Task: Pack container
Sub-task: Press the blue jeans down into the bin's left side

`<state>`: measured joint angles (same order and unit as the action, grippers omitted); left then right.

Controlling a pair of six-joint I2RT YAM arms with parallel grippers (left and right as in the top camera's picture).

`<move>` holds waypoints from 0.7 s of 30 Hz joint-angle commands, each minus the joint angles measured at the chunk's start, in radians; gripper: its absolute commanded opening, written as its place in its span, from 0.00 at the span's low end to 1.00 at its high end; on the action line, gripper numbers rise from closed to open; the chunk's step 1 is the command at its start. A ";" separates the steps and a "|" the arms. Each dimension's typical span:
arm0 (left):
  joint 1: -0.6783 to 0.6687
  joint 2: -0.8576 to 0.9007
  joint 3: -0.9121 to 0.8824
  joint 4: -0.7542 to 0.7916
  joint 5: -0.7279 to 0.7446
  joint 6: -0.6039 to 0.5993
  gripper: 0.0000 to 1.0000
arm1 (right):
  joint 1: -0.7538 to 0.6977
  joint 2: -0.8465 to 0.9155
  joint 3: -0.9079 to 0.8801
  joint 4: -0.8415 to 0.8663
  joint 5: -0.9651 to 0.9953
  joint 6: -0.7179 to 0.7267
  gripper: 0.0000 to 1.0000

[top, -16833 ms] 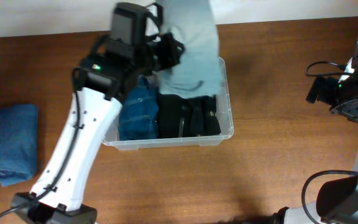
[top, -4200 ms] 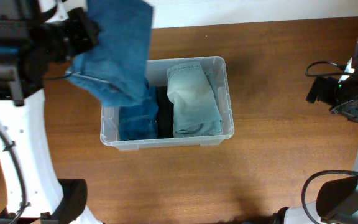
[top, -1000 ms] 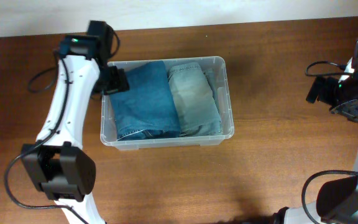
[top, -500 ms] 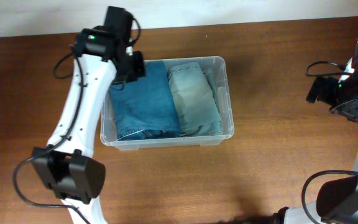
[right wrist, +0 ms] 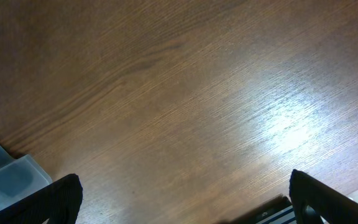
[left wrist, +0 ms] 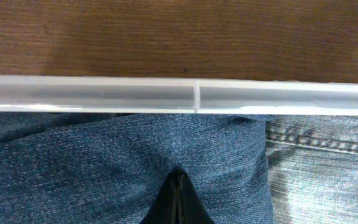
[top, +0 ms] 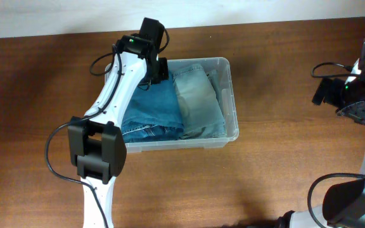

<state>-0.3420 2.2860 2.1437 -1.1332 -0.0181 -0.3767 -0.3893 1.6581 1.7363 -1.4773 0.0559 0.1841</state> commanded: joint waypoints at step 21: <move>0.003 -0.158 -0.093 -0.352 -0.031 0.027 0.01 | -0.005 0.000 0.006 0.000 0.008 0.003 0.98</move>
<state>-0.3412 2.1372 2.1212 -1.4811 -0.0345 -0.3618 -0.3893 1.6581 1.7363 -1.4776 0.0559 0.1837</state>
